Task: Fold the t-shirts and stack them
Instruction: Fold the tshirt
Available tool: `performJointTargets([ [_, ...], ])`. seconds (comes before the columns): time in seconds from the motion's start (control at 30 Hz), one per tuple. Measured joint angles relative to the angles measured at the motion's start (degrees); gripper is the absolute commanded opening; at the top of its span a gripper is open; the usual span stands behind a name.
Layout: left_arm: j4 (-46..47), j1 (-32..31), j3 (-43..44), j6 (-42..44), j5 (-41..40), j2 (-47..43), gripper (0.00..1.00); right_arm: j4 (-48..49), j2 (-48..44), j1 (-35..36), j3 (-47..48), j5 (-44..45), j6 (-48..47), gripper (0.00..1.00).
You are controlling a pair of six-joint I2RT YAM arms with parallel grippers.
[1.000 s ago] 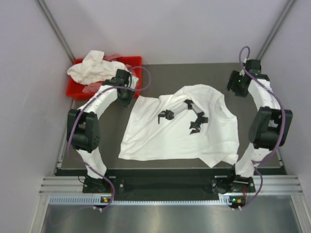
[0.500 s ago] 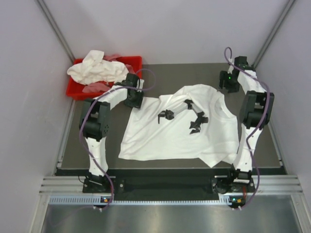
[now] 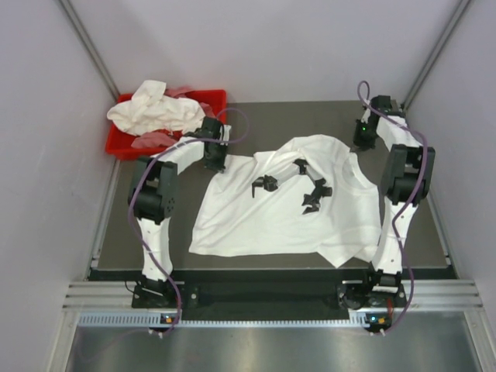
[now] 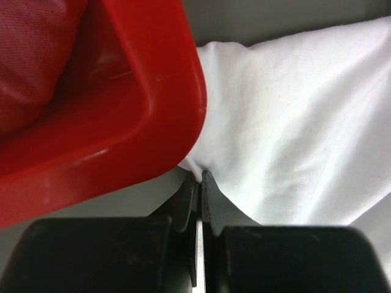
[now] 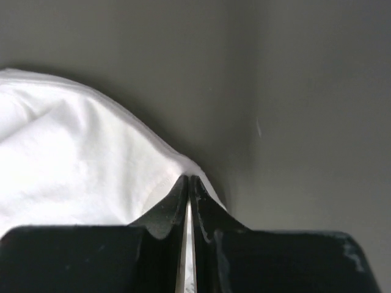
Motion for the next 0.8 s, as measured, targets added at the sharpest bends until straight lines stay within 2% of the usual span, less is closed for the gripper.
performJointTargets([
  [0.2, 1.1, 0.1, -3.0, 0.3, -1.2, -2.0, 0.00, 3.3, -2.0, -1.6, -5.2, 2.3, 3.6, 0.00],
  [0.37, 1.9, 0.4, -8.0, 1.4, -3.2, -5.4, 0.00, 3.9, -6.0, -6.1, -11.5, 4.8, 4.3, 0.00],
  [0.8, 0.3, 0.6, -12.0, 3.9, -4.7, -9.1, 0.00, 3.5, -10.4, -11.0, -17.0, 12.0, 3.9, 0.00],
])
